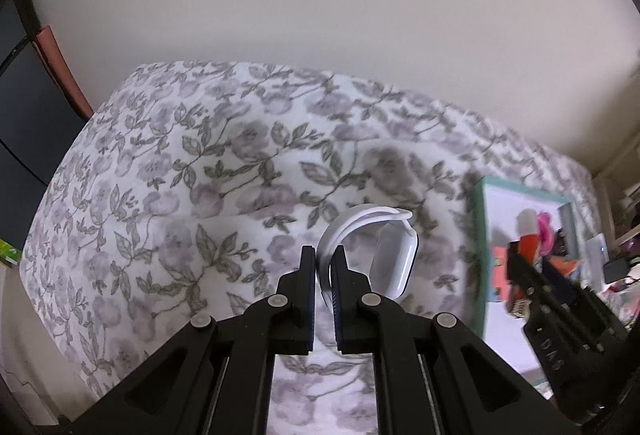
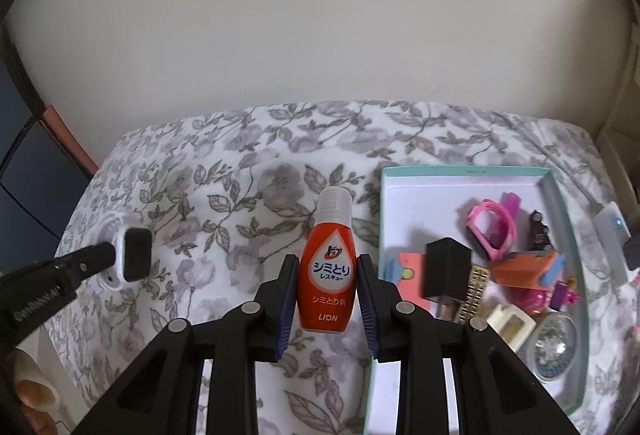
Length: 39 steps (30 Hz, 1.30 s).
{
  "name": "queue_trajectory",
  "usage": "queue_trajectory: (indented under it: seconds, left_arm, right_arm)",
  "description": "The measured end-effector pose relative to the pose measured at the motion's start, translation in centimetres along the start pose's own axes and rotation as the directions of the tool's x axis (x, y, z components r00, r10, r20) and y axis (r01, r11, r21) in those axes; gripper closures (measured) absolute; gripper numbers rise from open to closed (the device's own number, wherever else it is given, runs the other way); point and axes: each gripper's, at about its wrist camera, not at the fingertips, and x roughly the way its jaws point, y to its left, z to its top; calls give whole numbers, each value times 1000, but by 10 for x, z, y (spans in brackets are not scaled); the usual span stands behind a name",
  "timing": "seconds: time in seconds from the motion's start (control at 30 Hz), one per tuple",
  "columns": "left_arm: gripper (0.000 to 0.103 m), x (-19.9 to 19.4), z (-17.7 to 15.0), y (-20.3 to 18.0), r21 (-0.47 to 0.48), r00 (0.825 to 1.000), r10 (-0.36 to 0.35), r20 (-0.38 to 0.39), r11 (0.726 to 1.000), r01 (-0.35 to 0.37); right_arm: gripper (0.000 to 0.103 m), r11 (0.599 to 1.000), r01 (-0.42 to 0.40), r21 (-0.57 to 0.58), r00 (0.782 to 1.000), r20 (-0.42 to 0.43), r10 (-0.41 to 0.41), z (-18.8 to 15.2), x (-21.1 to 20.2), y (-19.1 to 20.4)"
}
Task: Organize rigid objects
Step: 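Carry the white band and red bottle over the teal tray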
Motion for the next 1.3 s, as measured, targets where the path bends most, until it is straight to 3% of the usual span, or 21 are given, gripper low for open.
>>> queue_trajectory:
  seconds: [0.33, 0.73, 0.93, 1.07, 1.3]
  left_arm:
    - [96, -25, -9, -34, 59, 997, -68, 46, 996, 65]
    - [96, -34, -55, -91, 187, 991, -131, 41, 975, 121]
    - [95, -23, -84, -123, 273, 990, -140, 0, 952, 135]
    - [95, -2, -108, -148, 357, 995, -100, -27, 929, 103]
    - [95, 30, -124, -166, 403, 993, -80, -88, 909, 109]
  right_arm:
    - [73, 997, 35, 72, 999, 15, -36, -5, -47, -28]
    - [73, 978, 94, 187, 995, -2, -96, -31, -94, -81]
    - [73, 965, 135, 224, 991, -49, -127, -54, -91, -104]
    - [72, 959, 175, 223, 983, -96, -157, -66, -74, -118]
    - [72, 949, 209, 234, 968, -185, -168, -82, -43, -136]
